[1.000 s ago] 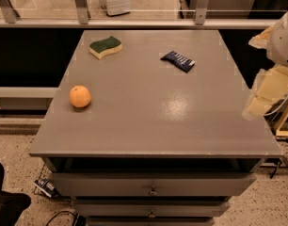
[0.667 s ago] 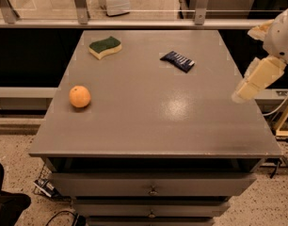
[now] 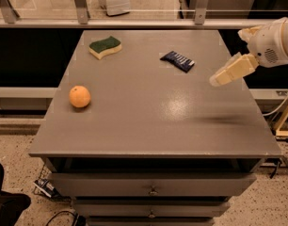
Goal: Pick rxbar blueberry
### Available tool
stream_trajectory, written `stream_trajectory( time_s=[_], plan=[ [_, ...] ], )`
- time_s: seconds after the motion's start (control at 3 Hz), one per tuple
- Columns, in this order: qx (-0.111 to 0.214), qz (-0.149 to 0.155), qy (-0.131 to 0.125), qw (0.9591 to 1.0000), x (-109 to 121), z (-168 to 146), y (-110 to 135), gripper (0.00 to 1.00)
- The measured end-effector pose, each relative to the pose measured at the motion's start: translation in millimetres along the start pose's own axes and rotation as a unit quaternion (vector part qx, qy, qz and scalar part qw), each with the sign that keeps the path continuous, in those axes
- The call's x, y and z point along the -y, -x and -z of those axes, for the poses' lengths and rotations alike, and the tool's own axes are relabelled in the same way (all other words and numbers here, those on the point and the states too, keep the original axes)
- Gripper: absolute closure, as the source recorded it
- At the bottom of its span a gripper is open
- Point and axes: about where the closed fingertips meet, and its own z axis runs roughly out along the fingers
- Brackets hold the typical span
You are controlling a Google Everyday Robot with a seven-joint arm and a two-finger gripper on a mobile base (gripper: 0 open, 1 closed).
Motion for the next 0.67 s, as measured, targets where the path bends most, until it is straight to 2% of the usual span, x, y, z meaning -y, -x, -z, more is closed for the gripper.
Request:
stream_trajectory(
  time_s=[0.33,0.67],
  plan=[
    [0.055,-0.052,-0.007,0.9971,12.1,-26.8,0.1,0.0],
    [0.056,-0.052,-0.007,0.9971,12.2,-27.0,0.2,0.0]
  ],
)
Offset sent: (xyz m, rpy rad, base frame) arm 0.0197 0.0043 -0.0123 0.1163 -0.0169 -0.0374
